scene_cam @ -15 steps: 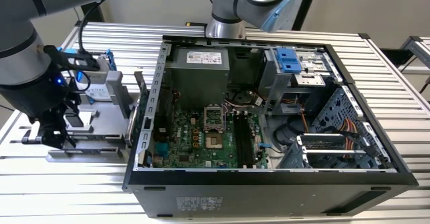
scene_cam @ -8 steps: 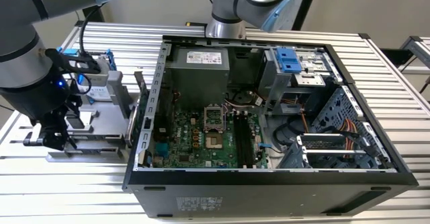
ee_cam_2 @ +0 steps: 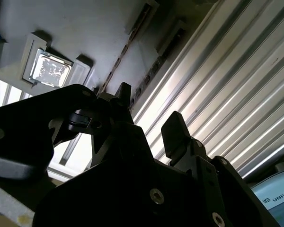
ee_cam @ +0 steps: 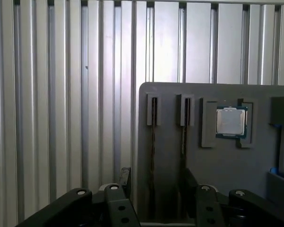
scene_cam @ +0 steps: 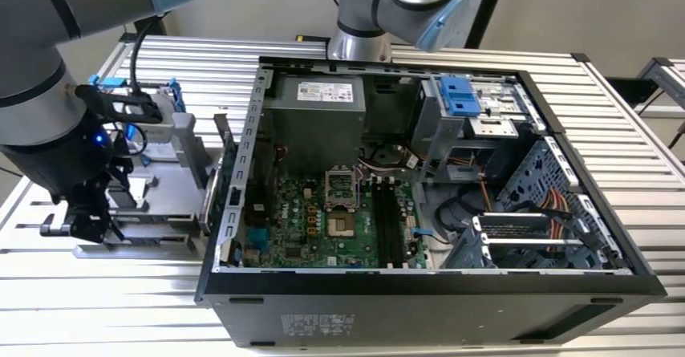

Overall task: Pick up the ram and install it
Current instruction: 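Pick up the ram and move it above insertion slot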

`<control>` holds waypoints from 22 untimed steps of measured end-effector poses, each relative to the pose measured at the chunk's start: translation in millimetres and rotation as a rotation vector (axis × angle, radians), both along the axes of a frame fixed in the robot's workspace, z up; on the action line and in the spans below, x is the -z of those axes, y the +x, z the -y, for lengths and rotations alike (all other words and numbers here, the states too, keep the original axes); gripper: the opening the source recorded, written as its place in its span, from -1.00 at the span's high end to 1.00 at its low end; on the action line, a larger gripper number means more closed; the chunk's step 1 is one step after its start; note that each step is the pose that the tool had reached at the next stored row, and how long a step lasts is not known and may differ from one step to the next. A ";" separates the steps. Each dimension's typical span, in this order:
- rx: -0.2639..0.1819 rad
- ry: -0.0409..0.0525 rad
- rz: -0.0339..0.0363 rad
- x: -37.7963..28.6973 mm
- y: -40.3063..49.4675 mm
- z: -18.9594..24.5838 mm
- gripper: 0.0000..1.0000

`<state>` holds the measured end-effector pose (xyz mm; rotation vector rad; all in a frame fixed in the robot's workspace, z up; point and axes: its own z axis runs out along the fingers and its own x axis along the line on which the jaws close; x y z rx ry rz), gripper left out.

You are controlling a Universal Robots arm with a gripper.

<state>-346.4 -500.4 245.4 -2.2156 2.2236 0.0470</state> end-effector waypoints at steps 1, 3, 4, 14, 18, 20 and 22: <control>0.000 0.0000 0.0000 1.0 0.0 0.0 -1.00; 0.000 0.0000 0.0000 2.9 0.0 0.0 -1.00; 0.000 0.0001 0.0000 3.9 0.1 0.0 -1.00; 0.000 0.0000 0.0000 11.8 2.3 0.0 -1.00; 0.000 0.0001 0.0000 14.7 3.2 0.0 -1.00; 0.000 0.0000 0.0000 16.3 3.4 0.0 -1.00; 0.001 0.0001 0.0001 18.2 3.5 0.0 -1.00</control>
